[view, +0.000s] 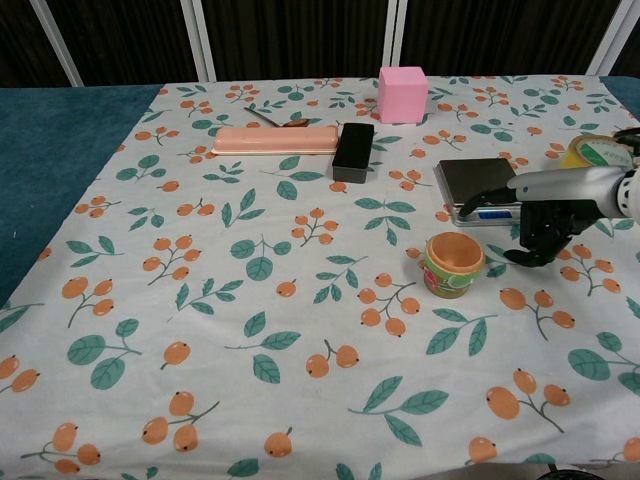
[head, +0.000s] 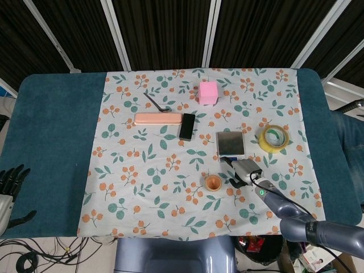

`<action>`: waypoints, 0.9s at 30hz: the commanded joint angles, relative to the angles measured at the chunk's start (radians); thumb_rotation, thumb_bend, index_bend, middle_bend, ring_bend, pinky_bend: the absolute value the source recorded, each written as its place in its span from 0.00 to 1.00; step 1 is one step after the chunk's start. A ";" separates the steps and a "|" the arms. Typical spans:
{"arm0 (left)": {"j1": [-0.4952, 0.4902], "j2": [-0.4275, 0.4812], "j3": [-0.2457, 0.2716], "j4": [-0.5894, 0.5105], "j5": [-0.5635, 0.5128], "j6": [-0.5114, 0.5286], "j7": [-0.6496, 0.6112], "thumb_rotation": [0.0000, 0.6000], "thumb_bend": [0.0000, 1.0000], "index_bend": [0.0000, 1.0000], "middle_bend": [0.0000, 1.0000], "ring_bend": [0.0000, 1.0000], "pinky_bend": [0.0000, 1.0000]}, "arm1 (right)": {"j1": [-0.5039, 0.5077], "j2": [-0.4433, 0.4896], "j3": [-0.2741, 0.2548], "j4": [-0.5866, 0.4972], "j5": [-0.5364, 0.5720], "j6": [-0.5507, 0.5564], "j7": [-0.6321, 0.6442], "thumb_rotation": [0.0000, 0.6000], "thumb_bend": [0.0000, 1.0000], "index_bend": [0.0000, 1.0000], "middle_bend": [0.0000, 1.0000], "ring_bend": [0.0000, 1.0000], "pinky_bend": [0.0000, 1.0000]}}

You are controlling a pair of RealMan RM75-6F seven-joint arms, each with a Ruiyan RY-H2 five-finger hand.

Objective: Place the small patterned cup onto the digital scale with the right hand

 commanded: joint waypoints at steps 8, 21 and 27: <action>0.000 0.000 0.000 -0.001 0.000 0.000 0.001 1.00 0.12 0.01 0.00 0.00 0.00 | 0.001 0.004 -0.003 -0.003 -0.001 0.002 -0.003 1.00 0.45 0.24 1.00 1.00 1.00; 0.001 0.001 0.001 -0.001 0.001 0.001 0.001 1.00 0.12 0.01 0.00 0.00 0.00 | -0.010 0.006 0.023 -0.019 -0.011 0.059 0.007 1.00 0.42 0.19 1.00 1.00 1.00; 0.001 0.001 0.001 -0.001 0.001 0.001 0.001 1.00 0.12 0.01 0.00 0.00 0.00 | -0.050 0.035 0.068 -0.056 -0.052 0.142 0.062 1.00 0.34 0.15 0.74 0.87 0.85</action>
